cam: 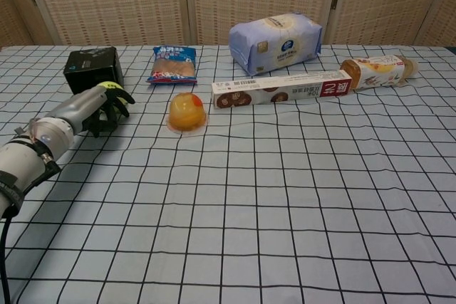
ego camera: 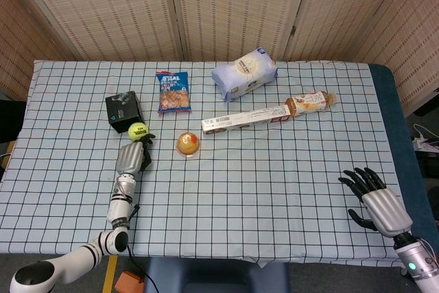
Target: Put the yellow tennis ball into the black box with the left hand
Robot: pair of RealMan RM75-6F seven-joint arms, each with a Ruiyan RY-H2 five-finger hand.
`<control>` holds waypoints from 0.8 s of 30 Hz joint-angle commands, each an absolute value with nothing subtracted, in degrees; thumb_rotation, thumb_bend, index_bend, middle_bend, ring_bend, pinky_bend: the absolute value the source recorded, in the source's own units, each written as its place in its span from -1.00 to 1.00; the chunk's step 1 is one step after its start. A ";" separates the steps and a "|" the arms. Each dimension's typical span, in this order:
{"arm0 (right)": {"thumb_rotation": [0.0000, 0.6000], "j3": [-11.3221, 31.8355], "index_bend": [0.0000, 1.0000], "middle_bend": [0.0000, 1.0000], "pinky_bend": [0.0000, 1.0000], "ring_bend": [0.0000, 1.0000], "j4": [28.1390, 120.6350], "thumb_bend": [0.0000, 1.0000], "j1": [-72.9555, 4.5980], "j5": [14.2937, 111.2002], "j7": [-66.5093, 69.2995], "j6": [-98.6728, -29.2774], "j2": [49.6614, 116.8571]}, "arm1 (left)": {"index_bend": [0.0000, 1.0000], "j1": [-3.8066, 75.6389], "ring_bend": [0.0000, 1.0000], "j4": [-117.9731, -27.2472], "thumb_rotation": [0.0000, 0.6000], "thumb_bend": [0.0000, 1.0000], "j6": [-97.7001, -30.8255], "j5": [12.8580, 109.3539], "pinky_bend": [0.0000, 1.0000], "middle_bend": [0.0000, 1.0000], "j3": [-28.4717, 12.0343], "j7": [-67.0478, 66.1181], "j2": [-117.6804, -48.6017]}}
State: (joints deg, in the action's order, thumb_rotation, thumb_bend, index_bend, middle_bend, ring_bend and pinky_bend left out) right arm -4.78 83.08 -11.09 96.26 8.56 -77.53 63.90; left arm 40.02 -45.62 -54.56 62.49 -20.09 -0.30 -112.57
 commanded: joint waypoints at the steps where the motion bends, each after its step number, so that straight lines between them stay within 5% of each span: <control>1: 1.00 -4.76 -0.69 -0.85 -0.96 -1.00 83.07 -0.46 -11.10 96.21 8.53 -77.48 63.94 | -0.53 40.43 -0.37 -45.34 1.00 0.90 -53.86 61.89 0.18 -0.42 -20.53 -0.64 -112.44; 24: 1.00 -4.89 -0.69 -0.85 -0.96 -1.00 82.89 -0.46 -11.29 96.20 8.51 -76.99 64.06 | -0.33 43.04 -0.20 -42.96 1.00 0.66 -55.44 60.71 0.17 -0.18 -21.97 -5.15 -112.62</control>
